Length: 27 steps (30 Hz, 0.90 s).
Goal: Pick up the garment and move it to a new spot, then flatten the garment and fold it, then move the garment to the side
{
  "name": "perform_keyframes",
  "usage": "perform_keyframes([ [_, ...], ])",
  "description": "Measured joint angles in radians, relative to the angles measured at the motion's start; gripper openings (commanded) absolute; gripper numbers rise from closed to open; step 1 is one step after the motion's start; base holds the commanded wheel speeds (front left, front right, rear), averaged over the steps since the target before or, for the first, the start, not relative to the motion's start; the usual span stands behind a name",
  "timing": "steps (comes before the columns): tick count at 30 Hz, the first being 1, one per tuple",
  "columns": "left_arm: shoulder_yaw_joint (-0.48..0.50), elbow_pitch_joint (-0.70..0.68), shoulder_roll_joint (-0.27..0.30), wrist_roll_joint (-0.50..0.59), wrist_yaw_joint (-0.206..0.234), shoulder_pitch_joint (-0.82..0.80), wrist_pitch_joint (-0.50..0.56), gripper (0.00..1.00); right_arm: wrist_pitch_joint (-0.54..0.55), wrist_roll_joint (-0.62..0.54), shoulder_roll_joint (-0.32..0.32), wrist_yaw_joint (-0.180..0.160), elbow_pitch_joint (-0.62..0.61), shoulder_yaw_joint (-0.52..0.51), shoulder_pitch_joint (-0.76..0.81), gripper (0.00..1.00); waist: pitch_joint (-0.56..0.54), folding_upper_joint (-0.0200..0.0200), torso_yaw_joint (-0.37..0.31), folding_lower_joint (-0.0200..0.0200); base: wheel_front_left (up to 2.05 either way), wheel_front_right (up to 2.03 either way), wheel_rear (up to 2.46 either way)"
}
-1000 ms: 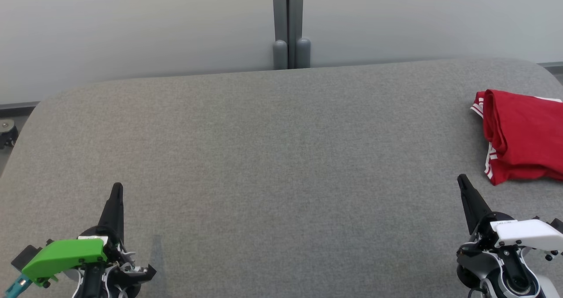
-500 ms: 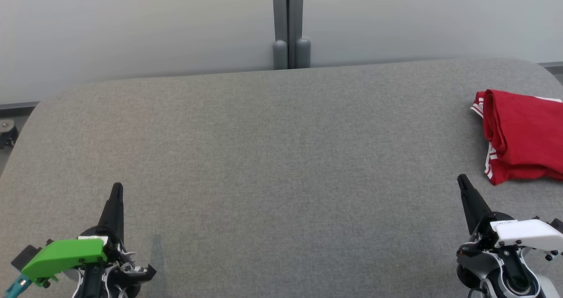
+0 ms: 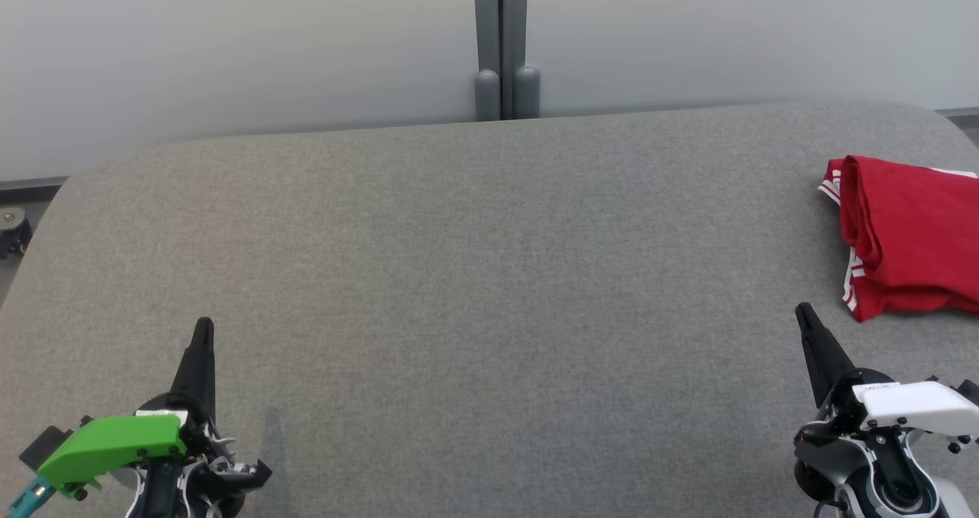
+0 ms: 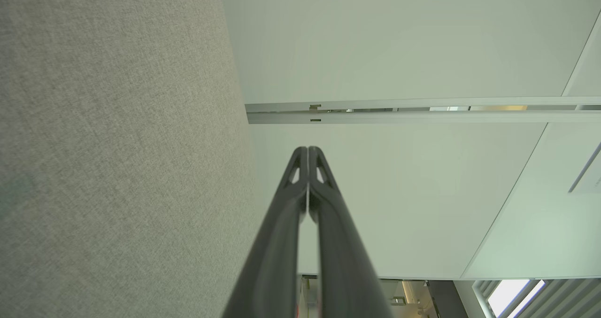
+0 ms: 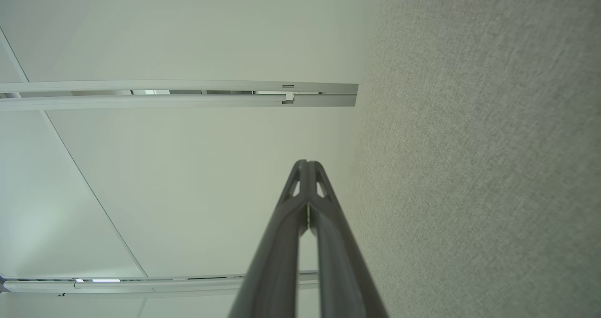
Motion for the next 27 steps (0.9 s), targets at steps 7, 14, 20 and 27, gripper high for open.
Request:
perform_keyframes([
  [7, 0.0, 0.0, 0.0, 0.0, 0.0, 0.0, 0.0, 0.0, 0.0, 0.0, 0.0, 0.0, 0.0, 0.0, 0.0, 0.0, 0.0, 0.0, 0.0, 0.0, 0.0, 0.0, 0.0],
  [14, 0.0, 0.0, 0.0, 0.0, 0.0, 0.0, 0.0, 0.0, 0.0, 0.0, 0.0, 0.0, 0.0, 0.0, 0.0, 0.0, 0.0, 0.0, 0.0, 0.0, 0.0, 0.0, 0.0],
  [20, 0.0, 0.0, 0.0, 0.0, 0.0, 0.0, 0.0, 0.0, 0.0, 0.0, 0.0, 0.0, 0.0, 0.0, 0.0, 0.0, 0.0, 0.0, 0.0, 0.0, 0.0, 0.0, 0.0],
  [27, 0.0, 0.0, 0.0, 0.0, 0.0, 0.0, 0.0, 0.0, 0.0, 0.0, 0.0, 0.0, 0.0, 0.0, 0.0, 0.0, 0.0, 0.0, 0.0, 0.0, 0.0, 0.0, 0.0],
])
